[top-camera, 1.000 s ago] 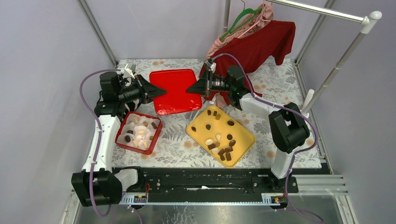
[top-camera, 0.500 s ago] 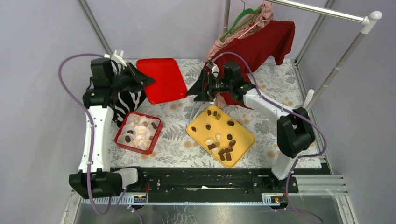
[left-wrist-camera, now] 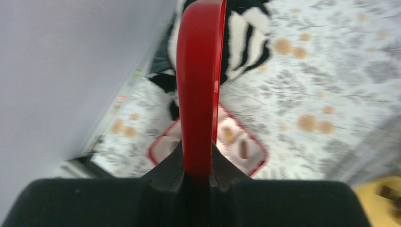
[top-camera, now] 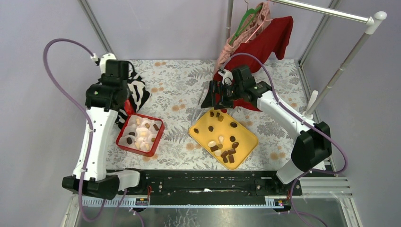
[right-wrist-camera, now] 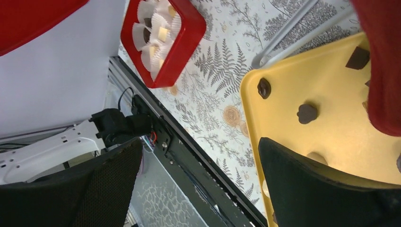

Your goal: Pack the chocolate

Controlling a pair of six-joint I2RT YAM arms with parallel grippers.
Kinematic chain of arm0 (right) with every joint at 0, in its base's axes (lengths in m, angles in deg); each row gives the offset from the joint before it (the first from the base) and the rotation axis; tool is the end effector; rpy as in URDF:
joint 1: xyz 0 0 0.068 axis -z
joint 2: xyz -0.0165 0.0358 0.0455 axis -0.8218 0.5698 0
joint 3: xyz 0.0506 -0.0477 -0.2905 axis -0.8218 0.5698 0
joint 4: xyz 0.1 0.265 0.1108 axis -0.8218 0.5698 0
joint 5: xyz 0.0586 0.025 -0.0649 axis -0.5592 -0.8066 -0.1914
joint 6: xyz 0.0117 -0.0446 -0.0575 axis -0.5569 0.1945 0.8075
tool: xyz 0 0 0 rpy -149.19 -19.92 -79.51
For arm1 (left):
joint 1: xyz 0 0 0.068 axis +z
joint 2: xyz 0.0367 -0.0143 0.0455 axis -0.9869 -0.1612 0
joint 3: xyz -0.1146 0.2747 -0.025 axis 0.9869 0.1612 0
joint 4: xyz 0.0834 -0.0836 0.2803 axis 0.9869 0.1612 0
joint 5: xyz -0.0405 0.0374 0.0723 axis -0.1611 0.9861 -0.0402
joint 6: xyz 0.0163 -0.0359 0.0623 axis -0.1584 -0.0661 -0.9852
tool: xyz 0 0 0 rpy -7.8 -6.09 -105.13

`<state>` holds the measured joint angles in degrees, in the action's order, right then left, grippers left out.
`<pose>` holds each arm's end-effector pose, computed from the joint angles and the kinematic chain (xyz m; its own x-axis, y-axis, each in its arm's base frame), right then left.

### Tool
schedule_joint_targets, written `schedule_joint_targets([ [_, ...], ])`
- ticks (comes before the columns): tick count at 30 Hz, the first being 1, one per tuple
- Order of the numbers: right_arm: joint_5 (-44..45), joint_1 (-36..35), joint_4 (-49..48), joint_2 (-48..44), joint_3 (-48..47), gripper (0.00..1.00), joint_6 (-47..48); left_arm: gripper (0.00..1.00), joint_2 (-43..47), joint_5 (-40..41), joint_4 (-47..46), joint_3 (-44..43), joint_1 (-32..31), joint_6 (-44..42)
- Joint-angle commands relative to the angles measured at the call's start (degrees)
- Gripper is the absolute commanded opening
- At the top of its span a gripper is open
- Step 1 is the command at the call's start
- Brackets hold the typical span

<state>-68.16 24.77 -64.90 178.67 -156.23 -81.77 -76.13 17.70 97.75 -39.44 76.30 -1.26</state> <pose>0.3452 0.2429 0.3272 -0.8271 -0.0395 -0.5607 -0.4770 0.5769 0.6630 0.2676 0.0076 0.4697 -0.5066 -0.3143 -0.8028 -0.5138 0.8578 -0.0115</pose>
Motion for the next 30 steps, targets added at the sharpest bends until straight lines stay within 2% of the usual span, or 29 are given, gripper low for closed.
schedule_joint_targets([
  [1, 0.6, -0.3, 3.1, 0.4, -2.7, 1.0, 3.3, 0.0, 1.3, 27.4, 4.2, 1.6, -7.0, -5.1],
  [5, 0.6, -0.3, 3.2, 0.4, -2.3, 1.0, 3.4, 0.0, 1.0, 31.1, 4.2, 4.5, -11.2, -8.0],
  [13, 1.0, -0.3, 2.8, -0.1, -1.4, 1.0, 3.2, 0.0, -3.1, 25.9, 5.0, 10.6, -18.8, -8.7],
  [16, 1.1, -0.3, 2.1, -0.4, -0.3, 1.0, 2.9, 0.0, -5.1, 26.9, 5.2, 14.0, -22.1, -7.7],
  [21, 1.3, -0.2, 1.2, -0.9, 1.5, 1.0, 2.6, 0.0, -8.2, 32.0, 5.5, 17.1, -24.7, -5.5],
  [30, 1.4, -0.3, -0.6, 0.6, 1.9, 1.0, 3.3, 0.0, -12.5, 33.5, 2.4, 22.5, -27.1, -4.9],
])
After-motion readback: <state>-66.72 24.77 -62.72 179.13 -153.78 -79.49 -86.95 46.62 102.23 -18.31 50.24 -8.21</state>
